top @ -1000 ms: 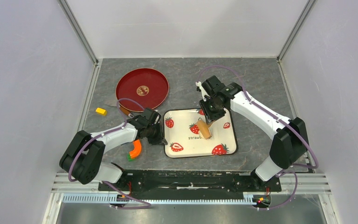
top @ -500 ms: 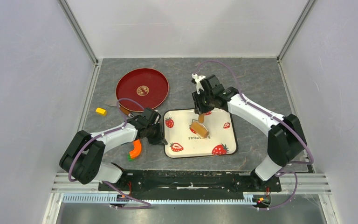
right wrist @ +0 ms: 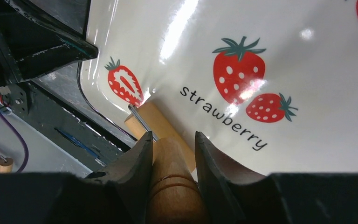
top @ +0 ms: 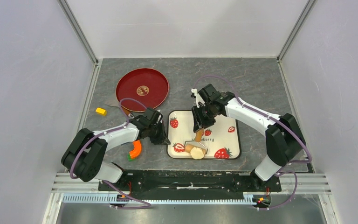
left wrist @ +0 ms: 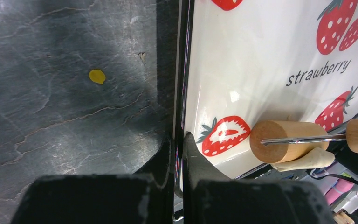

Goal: Roll out the dumpling wrappers from the dough

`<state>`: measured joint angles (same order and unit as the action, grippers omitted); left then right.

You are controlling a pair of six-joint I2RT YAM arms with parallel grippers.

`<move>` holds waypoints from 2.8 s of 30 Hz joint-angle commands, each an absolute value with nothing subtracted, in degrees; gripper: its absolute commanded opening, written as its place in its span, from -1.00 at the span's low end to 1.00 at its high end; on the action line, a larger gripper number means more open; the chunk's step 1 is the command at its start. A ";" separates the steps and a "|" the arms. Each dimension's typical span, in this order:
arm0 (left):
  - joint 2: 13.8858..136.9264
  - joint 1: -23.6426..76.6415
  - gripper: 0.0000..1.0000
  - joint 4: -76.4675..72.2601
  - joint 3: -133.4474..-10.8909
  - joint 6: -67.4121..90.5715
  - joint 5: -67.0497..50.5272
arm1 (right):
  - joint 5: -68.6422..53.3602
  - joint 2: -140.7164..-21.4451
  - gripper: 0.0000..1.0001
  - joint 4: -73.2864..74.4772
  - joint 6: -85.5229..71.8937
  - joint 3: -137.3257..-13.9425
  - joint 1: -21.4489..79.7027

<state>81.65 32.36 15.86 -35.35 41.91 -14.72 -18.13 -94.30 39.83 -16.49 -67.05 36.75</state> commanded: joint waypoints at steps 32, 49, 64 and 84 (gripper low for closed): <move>82.30 32.52 -0.94 19.10 -34.55 38.17 -8.43 | 6.24 -79.32 -1.00 33.04 -23.25 -65.49 33.31; 70.05 39.79 -0.01 14.92 -41.24 42.61 -9.98 | 7.49 -63.58 -1.00 17.42 -37.97 -40.45 32.92; 95.42 52.88 -0.79 -16.01 -48.86 55.32 -18.50 | 1.58 -58.36 -1.00 12.49 -45.44 -35.76 29.15; 98.71 53.29 -0.91 -17.92 -49.62 54.31 -14.88 | 6.45 -60.63 -1.00 19.44 -37.84 -41.22 24.63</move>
